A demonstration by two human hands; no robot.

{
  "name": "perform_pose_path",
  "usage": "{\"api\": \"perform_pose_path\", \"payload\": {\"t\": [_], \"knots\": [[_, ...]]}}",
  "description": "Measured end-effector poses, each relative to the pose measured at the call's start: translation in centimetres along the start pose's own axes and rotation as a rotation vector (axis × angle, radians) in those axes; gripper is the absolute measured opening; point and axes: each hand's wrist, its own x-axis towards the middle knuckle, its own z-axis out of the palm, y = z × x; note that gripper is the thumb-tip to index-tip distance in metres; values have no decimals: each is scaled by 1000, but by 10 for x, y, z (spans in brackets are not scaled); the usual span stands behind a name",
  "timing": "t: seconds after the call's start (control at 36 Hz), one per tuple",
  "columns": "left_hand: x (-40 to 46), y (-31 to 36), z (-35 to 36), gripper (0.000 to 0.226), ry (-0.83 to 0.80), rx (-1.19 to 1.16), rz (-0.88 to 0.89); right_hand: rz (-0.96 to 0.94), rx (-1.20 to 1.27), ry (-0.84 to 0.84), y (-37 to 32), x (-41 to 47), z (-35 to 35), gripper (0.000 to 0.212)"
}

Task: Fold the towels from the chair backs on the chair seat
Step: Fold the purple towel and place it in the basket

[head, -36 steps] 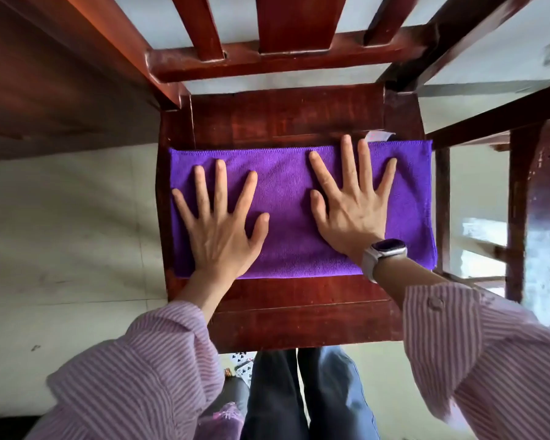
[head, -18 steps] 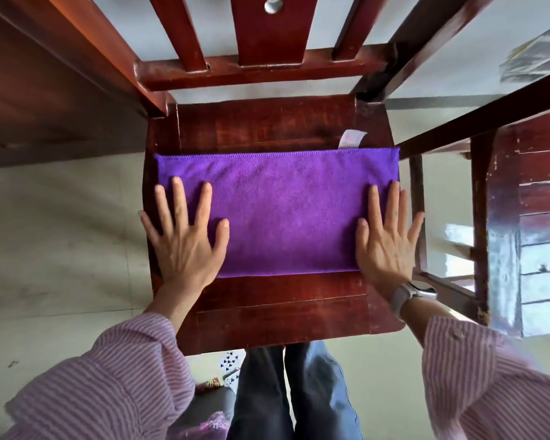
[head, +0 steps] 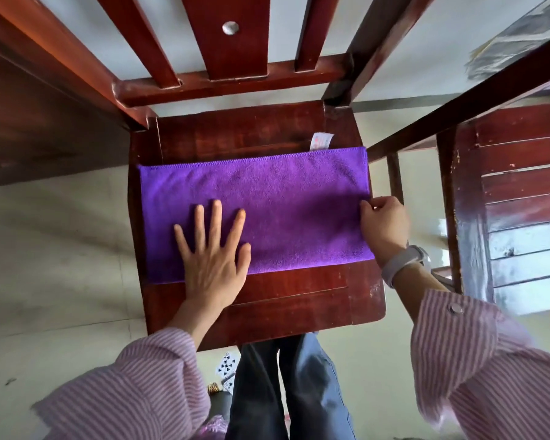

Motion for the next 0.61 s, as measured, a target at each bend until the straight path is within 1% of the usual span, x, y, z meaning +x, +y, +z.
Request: {"api": "perform_pose_path", "payload": {"t": [0.03,0.11,0.19,0.25,0.31,0.36,0.39,0.44,0.47,0.5,0.53,0.56,0.58,0.61], "knots": [[0,0,0,57,-3,5,-5,11,-6,-27,-1,1,-1,14],[1,-1,-1,57,-15,13,-3,25,-29,-87,-6,1,-5,15],[2,-3,-4,57,-49,6,8,-1,-40,-80,-7,-2,-9,21],[2,-3,-7,58,-81,-1,4,-22,27,-67,-6,-6,-12,23],[2,-3,-10,59,-111,-25,-7,-5,133,-84,-4,-7,-17,28],[3,-2,-16,59,-112,-92,-32,38,234,-131,-7,-8,-25,32],[5,1,-22,57,-102,-156,-55,39,283,-160,-10,-10,-29,29],[8,7,-34,44,-27,-386,-106,-3,383,-217,-18,-19,-36,19],[10,12,-44,35,22,-574,-155,-43,419,-241,-25,-27,-40,12],[11,18,-56,28,52,-820,-232,-90,451,-266,-34,-36,-42,7],[12,24,-71,25,26,-1097,-329,-133,488,-296,-42,-45,-43,6],[12,31,-84,24,-46,-1359,-422,-167,522,-341,-50,-55,-42,6],[12,35,-92,23,-120,-1561,-497,-192,549,-404,-58,-64,-40,7],[13,36,-97,23,-172,-1692,-538,-208,573,-486,-65,-72,-36,11]]}}
